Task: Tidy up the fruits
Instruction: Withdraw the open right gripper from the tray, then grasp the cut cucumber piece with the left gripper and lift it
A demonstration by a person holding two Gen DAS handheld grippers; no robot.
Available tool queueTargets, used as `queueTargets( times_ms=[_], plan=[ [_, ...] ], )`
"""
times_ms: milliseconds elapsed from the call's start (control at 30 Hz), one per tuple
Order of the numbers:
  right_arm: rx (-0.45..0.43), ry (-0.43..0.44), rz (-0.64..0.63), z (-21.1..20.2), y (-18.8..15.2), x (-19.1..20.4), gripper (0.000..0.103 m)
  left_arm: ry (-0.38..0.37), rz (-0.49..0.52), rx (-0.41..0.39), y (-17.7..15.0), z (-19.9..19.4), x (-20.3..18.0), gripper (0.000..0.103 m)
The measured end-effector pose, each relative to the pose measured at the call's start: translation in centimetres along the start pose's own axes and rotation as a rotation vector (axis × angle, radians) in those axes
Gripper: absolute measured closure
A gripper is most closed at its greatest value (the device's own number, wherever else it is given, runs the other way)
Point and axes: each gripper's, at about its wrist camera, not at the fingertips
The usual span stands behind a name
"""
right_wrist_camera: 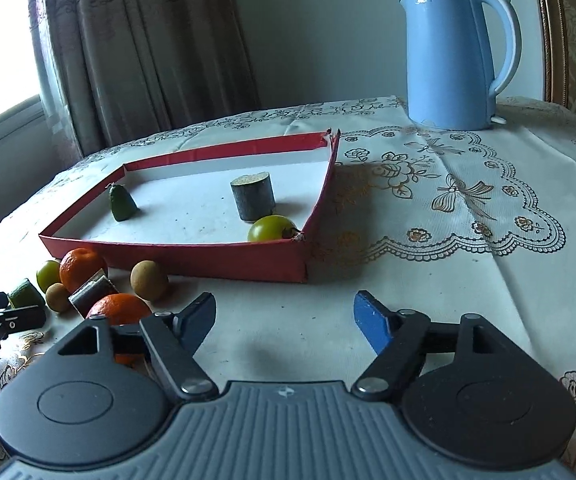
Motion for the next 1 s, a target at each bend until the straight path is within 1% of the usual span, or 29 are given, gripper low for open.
queueTargets(
  times_ms=[33,133,167,200,267,300,400,433,567,633,667,767,867,1000],
  plan=[
    [0.003,0.007,-0.001,0.0,0.0,0.0,0.023,0.004,-0.006,-0.007,0.0,-0.1,0.0,0.002],
    [0.005,0.008,-0.006,0.1,0.0,0.1,0.022,0.004,-0.001,-0.025,-0.1,-0.4,0.0,0.007],
    [0.005,0.008,-0.006,0.1,0.0,0.1,0.022,0.011,0.014,-0.026,-0.2,-0.5,-0.2,0.011],
    [0.005,0.008,-0.006,0.1,0.0,0.1,0.022,0.019,0.027,-0.025,-0.2,-0.4,-0.4,0.012],
    [0.006,0.008,-0.006,0.1,0.0,0.2,0.022,0.013,0.060,-0.021,-0.3,-0.4,-0.8,0.014],
    [0.006,0.008,-0.006,0.1,0.0,0.2,0.022,0.010,0.076,-0.018,-0.4,-0.4,-1.1,0.019],
    [0.006,0.008,-0.006,0.1,0.0,0.2,0.022,0.010,0.105,-0.026,-0.5,-0.5,-1.6,0.024],
    [0.005,0.008,-0.006,0.1,0.0,0.2,0.022,0.009,0.110,-0.028,-0.6,-0.5,-1.7,0.025],
    [0.005,0.007,-0.007,0.1,0.0,0.2,0.021,-0.020,0.098,-0.018,-0.5,-0.6,-1.5,0.034],
    [0.006,0.007,-0.008,0.1,0.0,0.2,0.021,-0.030,0.094,-0.014,-0.4,-0.6,-1.5,0.036],
    [0.006,0.007,-0.008,0.1,0.0,0.2,0.021,-0.033,0.098,-0.015,-0.4,-0.6,-1.6,0.041],
    [0.005,0.007,-0.008,0.1,0.0,0.2,0.021,-0.021,0.106,-0.025,-0.3,-0.8,-1.9,0.070],
    [0.005,0.007,-0.008,0.1,0.0,0.2,0.021,-0.026,0.130,-0.027,-0.3,-0.8,-2.1,0.071],
    [0.005,0.007,-0.008,0.1,-0.1,0.2,0.021,-0.040,0.112,-0.037,-0.5,-0.8,-1.7,0.072]
  ],
)
Point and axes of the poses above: each gripper's, at about its wrist camera, not at the fingertips, and z roughly the way its jaws point, x to its left, y to its top, and after that the axes turned 3 degrees about -y, right-handed
